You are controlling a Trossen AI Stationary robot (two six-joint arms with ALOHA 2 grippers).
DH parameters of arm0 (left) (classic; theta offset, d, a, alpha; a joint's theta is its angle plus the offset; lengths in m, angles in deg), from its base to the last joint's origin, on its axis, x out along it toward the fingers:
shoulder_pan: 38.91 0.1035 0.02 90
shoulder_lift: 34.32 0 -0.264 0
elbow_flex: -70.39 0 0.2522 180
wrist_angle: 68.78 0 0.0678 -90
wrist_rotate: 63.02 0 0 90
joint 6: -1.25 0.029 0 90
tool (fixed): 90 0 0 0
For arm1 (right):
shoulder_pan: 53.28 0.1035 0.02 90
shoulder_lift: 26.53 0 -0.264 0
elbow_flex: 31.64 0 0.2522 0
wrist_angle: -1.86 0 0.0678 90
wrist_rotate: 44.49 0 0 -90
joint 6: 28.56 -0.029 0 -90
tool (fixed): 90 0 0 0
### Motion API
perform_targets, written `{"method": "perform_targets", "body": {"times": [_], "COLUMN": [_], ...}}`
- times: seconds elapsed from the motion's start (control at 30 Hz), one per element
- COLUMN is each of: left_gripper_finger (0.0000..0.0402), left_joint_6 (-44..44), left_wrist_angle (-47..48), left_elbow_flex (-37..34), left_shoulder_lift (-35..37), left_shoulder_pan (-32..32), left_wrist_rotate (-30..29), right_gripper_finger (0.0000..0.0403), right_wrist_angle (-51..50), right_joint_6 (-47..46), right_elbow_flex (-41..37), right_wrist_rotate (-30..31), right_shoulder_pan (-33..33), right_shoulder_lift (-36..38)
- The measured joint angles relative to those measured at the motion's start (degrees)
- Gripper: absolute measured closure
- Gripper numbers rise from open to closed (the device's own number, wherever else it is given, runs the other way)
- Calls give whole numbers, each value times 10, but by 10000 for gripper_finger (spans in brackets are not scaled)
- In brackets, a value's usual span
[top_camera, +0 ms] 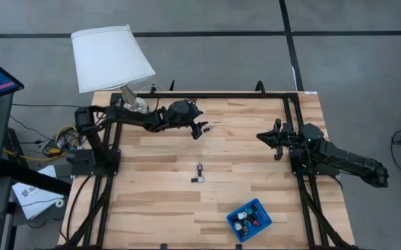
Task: Pick & Place Nail Polish
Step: Put the transparent nail polish into the blue bin
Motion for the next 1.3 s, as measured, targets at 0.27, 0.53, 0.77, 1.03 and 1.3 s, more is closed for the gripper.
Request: {"method": "perform_targets", "body": {"times": [0.27, 0.53, 0.77, 1.03, 1.3], "left_gripper_finger": [155, 153, 153, 163, 165], "left_joint_6": [5, 4, 2, 2, -1], "left_wrist_angle": [-27, -68, -79, -88, -104], "left_elbow_flex": [0, 0, 1, 1, 2], "left_shoulder_lift": [-64, -112, -134, -155, -181], "left_shoulder_pan": [2, 3, 2, 3, 2], "left_wrist_rotate": [15, 21, 21, 21, 22], "right_gripper_finger": [381, 381, 381, 381, 381], "right_wrist_angle": [0, 0, 0, 0, 0], "right_joint_6": [0, 0, 0, 0, 0], "right_elbow_flex": [0, 0, 0, 0, 0], "right_wrist_rotate": [0, 0, 0, 0, 0], "right_shoulder_pan": [0, 0, 0, 0, 0], "right_shoulder_lift": [0, 0, 0, 0, 0]}}
